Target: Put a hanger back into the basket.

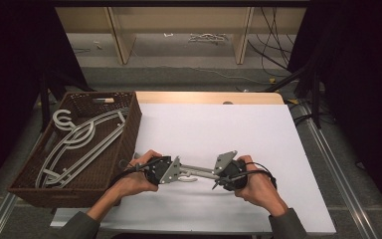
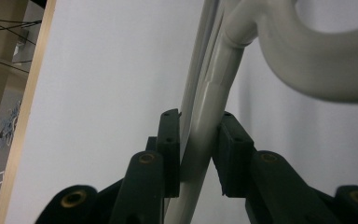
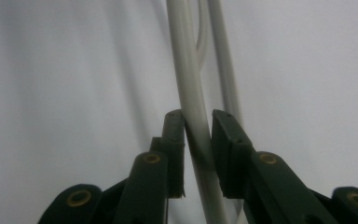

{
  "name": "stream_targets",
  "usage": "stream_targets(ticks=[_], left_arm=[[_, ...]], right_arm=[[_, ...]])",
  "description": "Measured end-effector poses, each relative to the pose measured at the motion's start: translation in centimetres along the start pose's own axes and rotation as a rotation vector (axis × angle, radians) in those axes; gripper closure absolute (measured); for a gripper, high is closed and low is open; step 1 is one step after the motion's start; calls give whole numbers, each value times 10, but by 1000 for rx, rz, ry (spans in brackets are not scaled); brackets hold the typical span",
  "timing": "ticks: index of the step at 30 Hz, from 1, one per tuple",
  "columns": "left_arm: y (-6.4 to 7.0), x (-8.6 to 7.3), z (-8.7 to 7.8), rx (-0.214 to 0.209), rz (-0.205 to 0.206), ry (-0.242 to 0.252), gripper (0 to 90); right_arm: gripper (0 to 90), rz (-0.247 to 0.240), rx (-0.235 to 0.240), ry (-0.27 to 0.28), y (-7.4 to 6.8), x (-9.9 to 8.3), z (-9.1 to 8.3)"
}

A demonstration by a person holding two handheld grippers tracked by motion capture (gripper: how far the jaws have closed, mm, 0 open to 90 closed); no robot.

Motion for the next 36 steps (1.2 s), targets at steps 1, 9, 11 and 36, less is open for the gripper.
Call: stream_targets(ticks=[1,9,11,36], left_arm=[[0,0,0,-1,-4,5,739],[-1,6,-7,-21,-82,71,767],[-2,8,-9,-23,-121,95,769],[-27,10,-13,-66,-439,185,793]], right_arm=[[739,14,-10,5,2,1,-1],[522,145,-84,76,15,6,-3],[479,175,-99,98,18,8,-6],[345,393,-256,349,36,17,-36]])
Point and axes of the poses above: each handheld gripper's, and its own axes: z roughly forward along the jaws, x roughly out of its top, y roughly to its right, the point moved 8 cm from there along z, roughly forward along the jaws, and after that the axes turned 10 degrees about -x, right-handed, at the moved point
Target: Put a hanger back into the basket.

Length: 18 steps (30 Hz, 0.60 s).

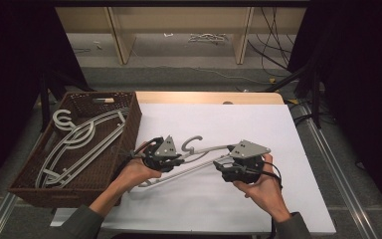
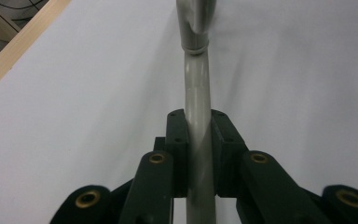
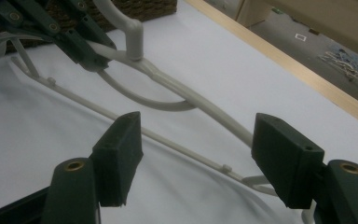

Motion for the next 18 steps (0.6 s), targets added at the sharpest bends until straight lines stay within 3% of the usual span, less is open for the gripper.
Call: stream_targets(ticks=[6,11,16,18], left_arm=[[-7,15,-11,12,-57,47,793],[-12,30,-26,16,-77,89,793],[-17,44,-44,15,-133,172,793],[-19,48,-52,21,-122,175,793]], right_arm=[[341,36,-8,0,-2,-13,-1],[336,59,-2,4,-7,-21,-1],[296,86,-7,38,-8,-22,-3],[288,89,-15,46,-9,-25,-3]])
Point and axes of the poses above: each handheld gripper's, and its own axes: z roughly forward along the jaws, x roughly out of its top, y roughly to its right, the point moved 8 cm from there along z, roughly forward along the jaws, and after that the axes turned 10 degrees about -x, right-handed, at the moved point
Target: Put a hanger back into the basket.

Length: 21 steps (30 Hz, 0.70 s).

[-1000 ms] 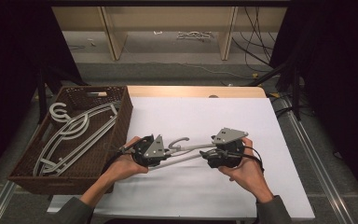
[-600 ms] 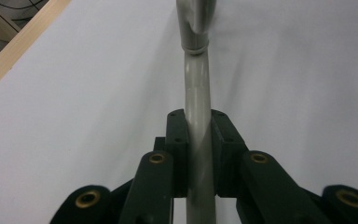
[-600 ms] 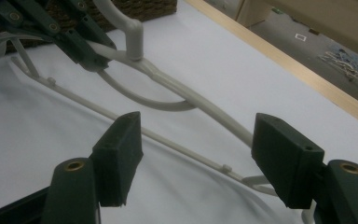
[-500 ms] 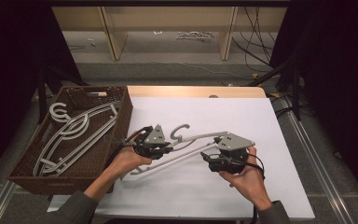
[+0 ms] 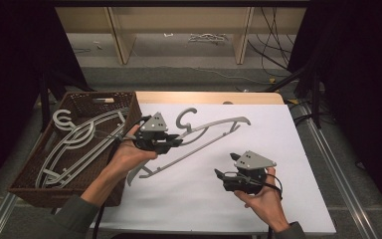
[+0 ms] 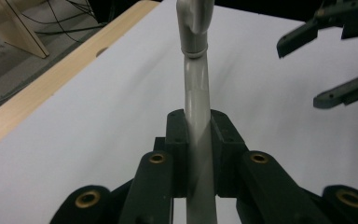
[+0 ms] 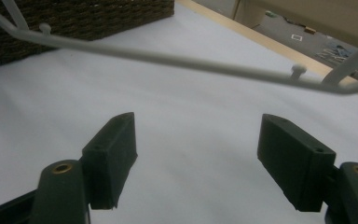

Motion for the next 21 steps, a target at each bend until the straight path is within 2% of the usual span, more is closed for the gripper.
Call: stream_targets(ticks=[1,2,6,8,9,12,13,21], left_arm=[[0,4,-2,14,0,11,793],[-1,6,-5,25,35,-6,793],[2,18,-15,10,9,30,792],[2,21,-21,21,25,23,793],[2,23,-23,23,14,25,793],[2,29,-33,22,17,49,793],[1,30,-36,23,14,46,793],[-9,34,-59,51,1,63,793]], right_arm=[[281,3,8,-7,-2,-3,0],[281,3,7,-8,-3,-5,1],[267,7,5,-4,-6,-10,1],[256,13,-3,6,-6,-10,0],[256,18,-4,13,-6,-10,-1],[251,29,-11,33,-5,-10,-4],[251,31,-14,46,-5,-10,-4],[250,42,-9,42,-6,-15,-10]])
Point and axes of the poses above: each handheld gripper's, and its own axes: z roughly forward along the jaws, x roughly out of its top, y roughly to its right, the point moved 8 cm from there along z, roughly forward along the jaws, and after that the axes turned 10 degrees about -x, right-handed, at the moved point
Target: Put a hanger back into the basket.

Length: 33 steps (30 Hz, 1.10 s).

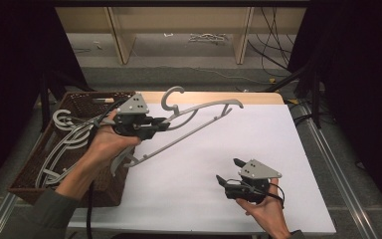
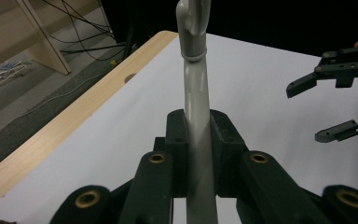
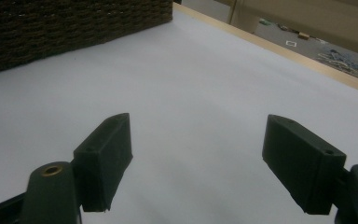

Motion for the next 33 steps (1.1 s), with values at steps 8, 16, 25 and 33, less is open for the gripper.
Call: stream_targets(ticks=[8,16,25,33], left_arm=[[-17,-5,-29,54,-20,13,793],[-40,-20,-63,132,-52,42,793],[-63,-42,-88,212,-73,47,793],[-84,-67,-106,263,-108,49,793]], right_arm=[[251,0,4,-5,0,-3,-1],[251,7,4,-1,0,-4,-4],[248,12,5,-4,-1,-6,-5],[244,22,0,3,0,-7,-7]])
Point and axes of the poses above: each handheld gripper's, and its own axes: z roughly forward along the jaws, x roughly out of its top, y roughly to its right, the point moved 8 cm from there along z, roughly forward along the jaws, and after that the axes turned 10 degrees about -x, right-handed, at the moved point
